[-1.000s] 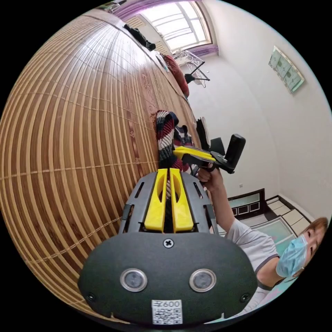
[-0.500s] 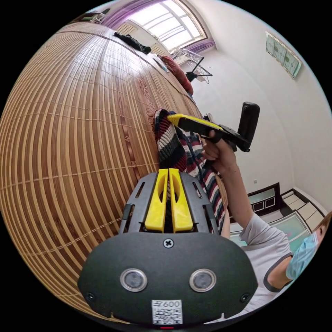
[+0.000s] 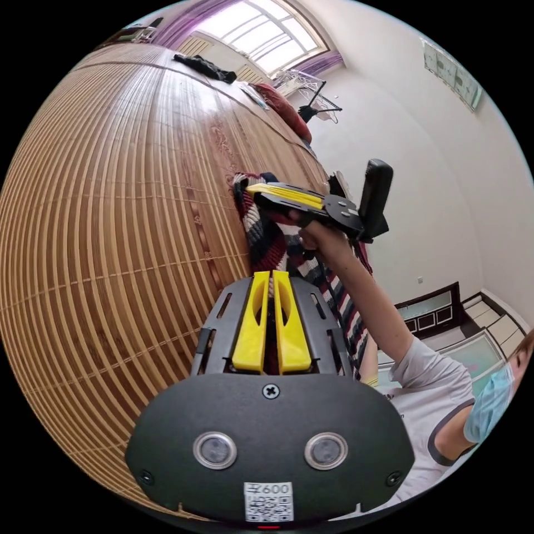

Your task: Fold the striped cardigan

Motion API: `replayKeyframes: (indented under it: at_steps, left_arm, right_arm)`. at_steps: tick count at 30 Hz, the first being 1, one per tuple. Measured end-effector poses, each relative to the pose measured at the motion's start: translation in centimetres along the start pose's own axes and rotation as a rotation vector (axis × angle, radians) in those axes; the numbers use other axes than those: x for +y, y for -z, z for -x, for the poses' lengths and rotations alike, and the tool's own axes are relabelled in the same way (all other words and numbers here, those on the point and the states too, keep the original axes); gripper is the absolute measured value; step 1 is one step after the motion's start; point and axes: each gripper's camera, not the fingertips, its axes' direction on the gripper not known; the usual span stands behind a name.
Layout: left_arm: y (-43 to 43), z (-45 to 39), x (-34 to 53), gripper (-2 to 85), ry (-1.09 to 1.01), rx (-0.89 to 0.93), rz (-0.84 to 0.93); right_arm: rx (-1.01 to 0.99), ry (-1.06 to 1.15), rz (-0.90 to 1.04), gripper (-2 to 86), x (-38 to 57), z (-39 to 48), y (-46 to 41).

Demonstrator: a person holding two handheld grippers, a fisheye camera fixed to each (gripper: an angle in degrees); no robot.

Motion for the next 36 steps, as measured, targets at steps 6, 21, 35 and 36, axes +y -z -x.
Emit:
replayKeyframes:
  at_steps: [6,21,35,36]
  left_arm:
    - [-1.1,-8.9,1.6,2.1,-0.205,0.086,0.058]
    - [-16.1,-38.3,21.1,11.0,-1.516,0.048,0.538]
    - [-15.2,-36.1,21.2,3.8,-1.361,0.043,0.576]
    - [-15.2,-36.2,21.7,4.3,-1.371,0.034,0.584]
  right_arm:
    - [-0.034,-0.026,-0.011,-0.8,0.0,-1.3,0.3]
    - [-0.035,0.005,-0.013,-0.9,-0.6,-2.6,0.3]
    - [-0.067,-0.023,-0.015,-0.8,-0.8,-4.2,0.3]
    - [-0.062,-0.02,-0.015,-0.8,-0.9,-4.1,0.3]
